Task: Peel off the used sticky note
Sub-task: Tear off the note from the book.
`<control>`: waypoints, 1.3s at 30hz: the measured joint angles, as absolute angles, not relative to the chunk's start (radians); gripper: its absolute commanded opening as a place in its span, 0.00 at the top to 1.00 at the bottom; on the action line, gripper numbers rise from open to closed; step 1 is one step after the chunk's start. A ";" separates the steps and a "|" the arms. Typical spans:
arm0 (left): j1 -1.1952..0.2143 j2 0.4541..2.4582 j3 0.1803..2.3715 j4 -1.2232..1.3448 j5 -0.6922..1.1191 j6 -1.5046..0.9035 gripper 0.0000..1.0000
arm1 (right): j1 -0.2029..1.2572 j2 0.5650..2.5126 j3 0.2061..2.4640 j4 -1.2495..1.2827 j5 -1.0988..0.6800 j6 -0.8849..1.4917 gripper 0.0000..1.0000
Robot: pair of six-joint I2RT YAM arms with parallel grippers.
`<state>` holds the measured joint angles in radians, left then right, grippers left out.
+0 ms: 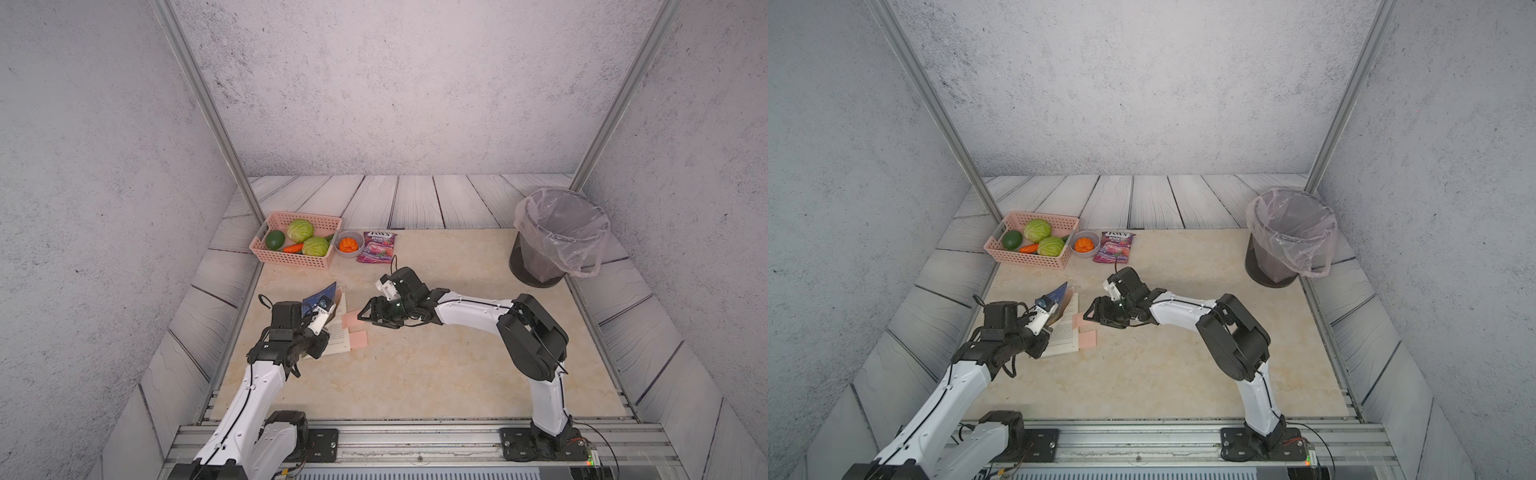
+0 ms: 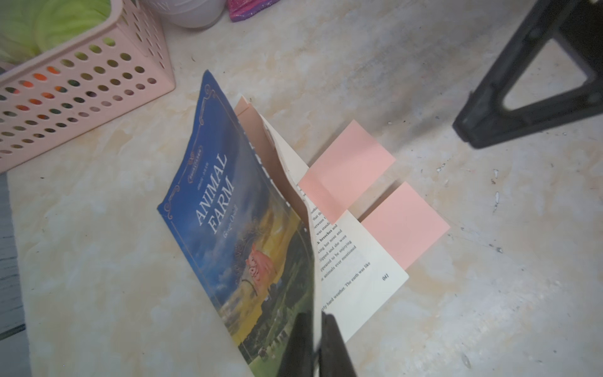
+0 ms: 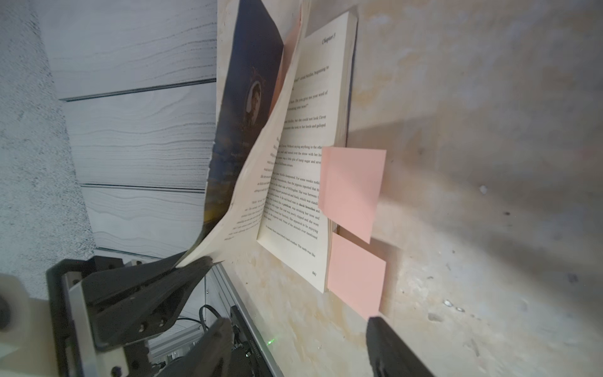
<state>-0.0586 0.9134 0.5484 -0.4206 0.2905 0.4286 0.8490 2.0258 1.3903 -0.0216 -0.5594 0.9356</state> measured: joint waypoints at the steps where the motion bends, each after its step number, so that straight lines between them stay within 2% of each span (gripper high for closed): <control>1: -0.059 0.916 0.548 -0.426 0.302 0.430 1.00 | 0.851 2.036 1.403 -0.033 -0.558 0.925 0.31; 15: -0.056 0.904 0.548 -0.472 0.367 0.482 1.00 | 0.857 2.149 1.563 -0.208 -0.474 0.789 0.31; 25: -0.056 0.888 0.548 -0.491 0.397 0.506 1.00 | 0.851 2.228 1.617 -0.234 -0.468 0.766 0.34; 32: -0.056 0.888 0.548 -0.498 0.410 0.516 1.00 | 0.849 2.237 1.603 -0.181 -0.507 0.781 0.40; 39: -0.056 0.888 0.548 -0.502 0.416 0.521 1.00 | 0.849 2.237 1.591 -0.154 -0.520 0.793 0.57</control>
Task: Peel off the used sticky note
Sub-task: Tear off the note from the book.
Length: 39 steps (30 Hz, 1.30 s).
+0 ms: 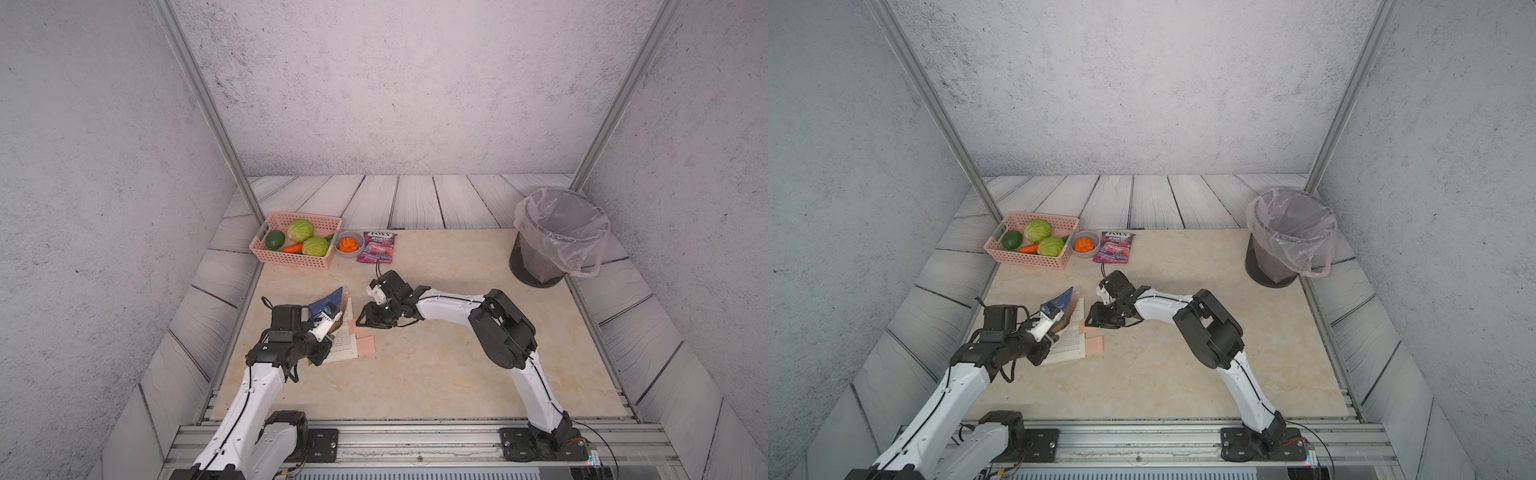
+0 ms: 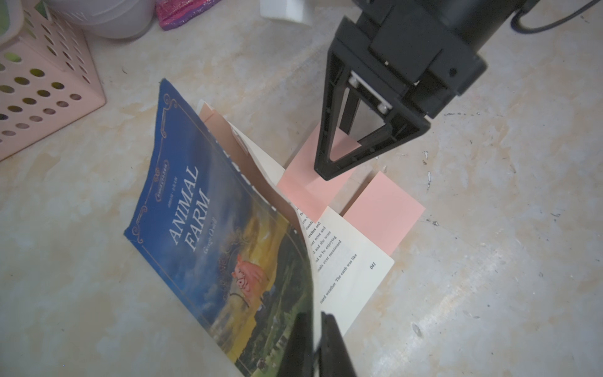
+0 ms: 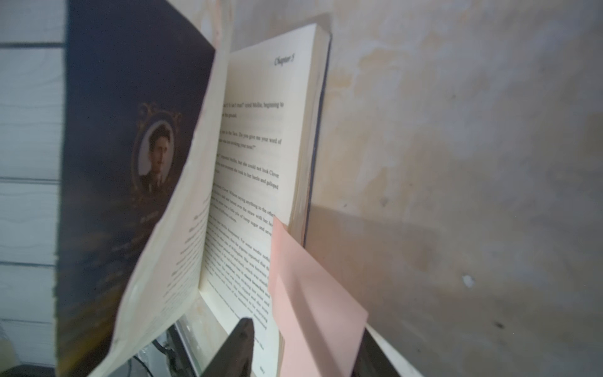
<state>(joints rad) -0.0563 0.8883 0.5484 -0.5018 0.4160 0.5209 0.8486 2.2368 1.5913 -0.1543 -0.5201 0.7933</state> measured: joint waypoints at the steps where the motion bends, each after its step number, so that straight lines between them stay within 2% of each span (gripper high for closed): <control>1: -0.056 0.889 0.548 -0.502 0.416 0.523 1.00 | 0.849 2.237 1.590 -0.151 -0.520 0.799 0.59; 4: -0.056 0.892 0.548 -0.504 0.419 0.529 1.00 | 0.847 2.237 1.571 -0.137 -0.509 0.807 0.69; 7: -0.056 0.900 0.549 -0.505 0.425 0.536 1.00 | 0.841 2.236 1.542 -0.122 -0.495 0.822 0.71; 8: -0.056 0.904 0.549 -0.505 0.427 0.538 1.00 | 0.839 2.236 1.533 -0.114 -0.495 0.829 0.67; 10: -0.056 0.910 0.552 -0.505 0.432 0.542 1.00 | 0.835 2.234 1.528 -0.097 -0.496 0.841 0.52; 12: -0.056 0.917 0.554 -0.506 0.437 0.545 1.00 | 0.834 2.224 1.524 -0.080 -0.492 0.844 0.43; 20: -0.056 0.933 0.564 -0.514 0.447 0.559 1.00 | 0.834 2.154 1.471 -0.105 -0.452 0.821 0.41; 29: -0.056 0.923 0.564 -0.520 0.447 0.568 1.00 | 0.831 2.172 1.480 -0.098 -0.464 0.823 0.38; 34: -0.056 0.923 0.564 -0.521 0.447 0.572 1.00 | 0.830 2.214 1.518 -0.082 -0.502 0.827 0.47; 39: -0.056 0.923 0.564 -0.521 0.446 0.573 1.00 | 0.830 2.223 1.526 -0.088 -0.522 0.828 0.68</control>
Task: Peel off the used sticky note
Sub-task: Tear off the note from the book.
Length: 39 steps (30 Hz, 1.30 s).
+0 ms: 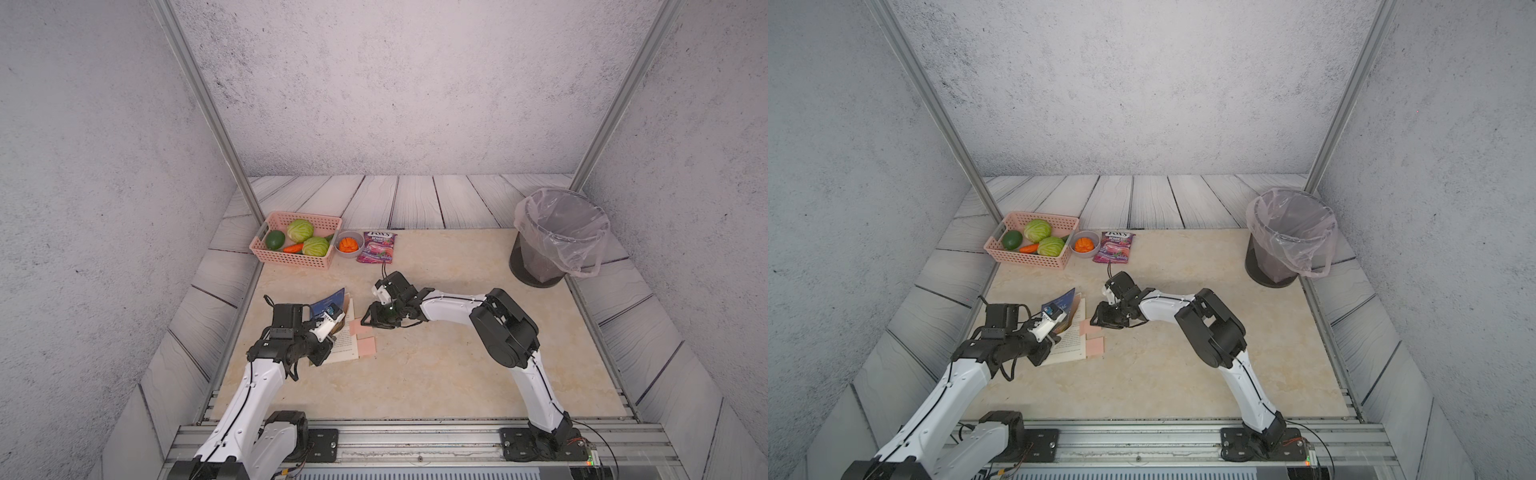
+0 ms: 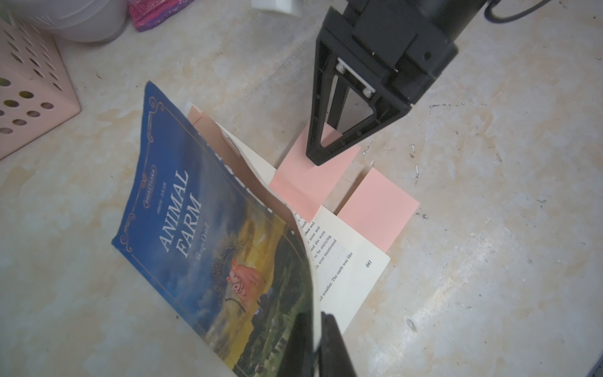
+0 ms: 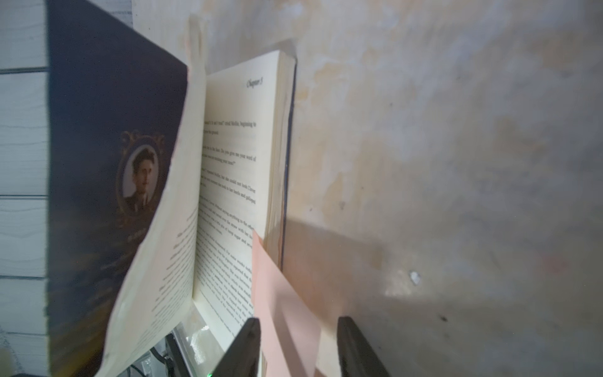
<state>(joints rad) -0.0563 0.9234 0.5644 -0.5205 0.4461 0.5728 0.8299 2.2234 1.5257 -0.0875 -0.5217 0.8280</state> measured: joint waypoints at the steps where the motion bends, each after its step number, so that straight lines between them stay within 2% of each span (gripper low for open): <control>1: -0.056 0.923 0.564 -0.521 0.446 0.572 1.00 | 0.830 2.223 1.526 -0.088 -0.523 0.829 0.73; 3: -0.056 0.923 0.564 -0.520 0.444 0.572 1.00 | 0.830 2.223 1.526 -0.089 -0.523 0.828 0.82; 5: -0.056 0.923 0.564 -0.519 0.441 0.572 1.00 | 0.830 2.223 1.526 -0.092 -0.521 0.828 0.97; 6: -0.056 0.923 0.564 -0.519 0.439 0.570 1.00 | 0.830 2.223 1.525 -0.093 -0.519 0.829 1.00; 32: -0.056 0.957 0.566 -0.459 0.435 0.514 1.00 | 0.758 1.988 1.229 0.013 -0.432 0.886 1.00; 39: -0.056 0.953 0.566 -0.459 0.462 0.514 1.00 | 0.633 1.723 1.190 -0.141 -0.415 0.827 1.00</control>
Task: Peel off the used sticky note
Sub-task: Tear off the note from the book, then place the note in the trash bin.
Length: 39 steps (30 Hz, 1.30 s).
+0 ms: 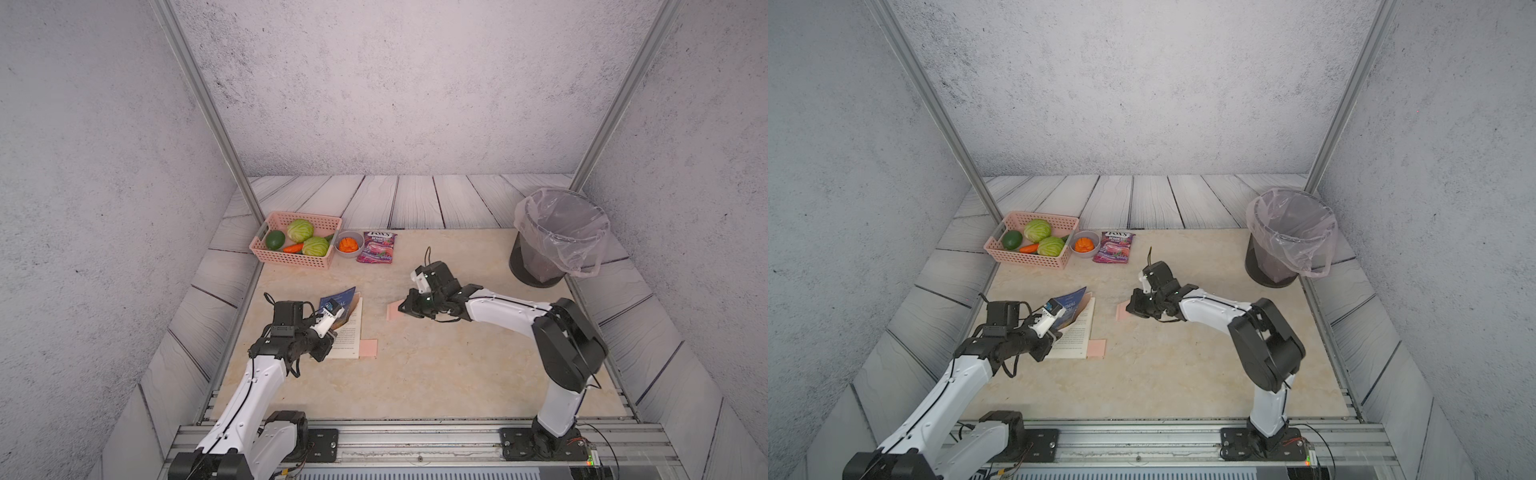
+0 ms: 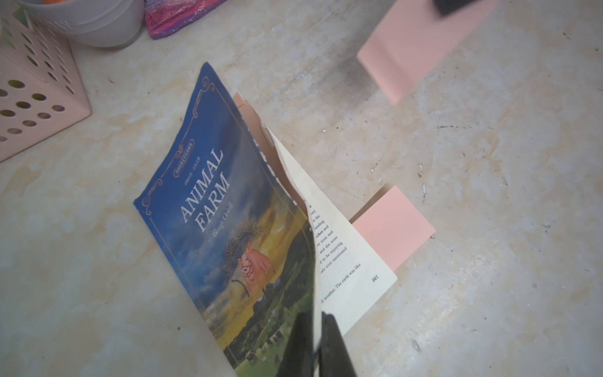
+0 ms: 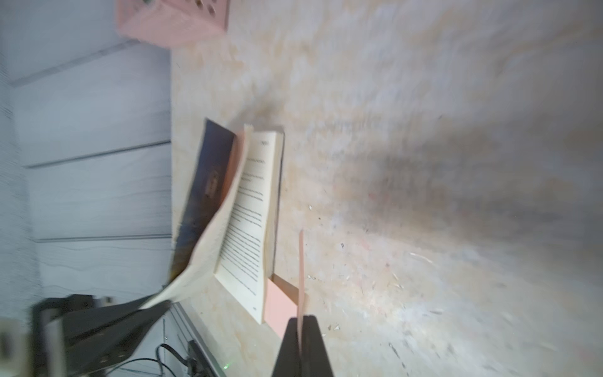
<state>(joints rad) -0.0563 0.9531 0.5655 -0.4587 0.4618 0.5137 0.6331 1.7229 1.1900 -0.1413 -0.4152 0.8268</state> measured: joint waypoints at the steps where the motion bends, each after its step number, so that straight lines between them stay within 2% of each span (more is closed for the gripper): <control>1: -0.056 0.951 0.566 -0.459 0.465 0.514 1.00 | 0.599 1.670 1.205 -0.184 -0.406 0.809 1.00; 6: -0.056 0.942 0.566 -0.459 0.480 0.515 1.00 | 0.360 1.465 1.372 -0.386 -0.316 0.719 1.00; 10: -0.056 0.936 0.565 -0.460 0.499 0.516 1.00 | 0.169 1.411 1.505 -0.503 -0.243 0.667 1.00; 17: -0.056 0.933 0.565 -0.464 0.514 0.525 1.00 | -0.066 1.542 1.789 -0.664 -0.196 0.627 1.00; 25: -0.056 0.930 0.565 -0.466 0.528 0.535 1.00 | -0.221 1.761 2.032 -0.774 -0.118 0.596 1.00; 26: -0.056 0.930 0.565 -0.466 0.529 0.536 1.00 | -0.233 1.782 2.049 -0.786 -0.111 0.591 0.97; 29: -0.056 0.930 0.565 -0.466 0.529 0.539 1.00 | -0.254 1.861 2.123 -0.839 -0.095 0.570 0.76; 32: -0.056 0.930 0.565 -0.467 0.529 0.542 1.00 | -0.256 1.940 2.212 -0.900 -0.095 0.543 0.45; 34: -0.056 0.930 0.565 -0.467 0.530 0.544 1.00 | -0.256 1.960 2.237 -0.934 -0.098 0.534 0.28; 36: -0.056 0.930 0.565 -0.467 0.532 0.546 1.00 | -0.255 1.950 2.237 -0.945 -0.100 0.527 0.21; 39: -0.056 0.934 0.565 -0.467 0.538 0.550 1.00 | -0.252 1.904 2.228 -0.949 -0.107 0.522 0.19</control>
<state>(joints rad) -0.0563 0.9340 0.5648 -0.4671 0.5377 0.5503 -0.2523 1.9041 2.2284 -0.9489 -0.1074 0.5220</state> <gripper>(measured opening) 0.079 0.800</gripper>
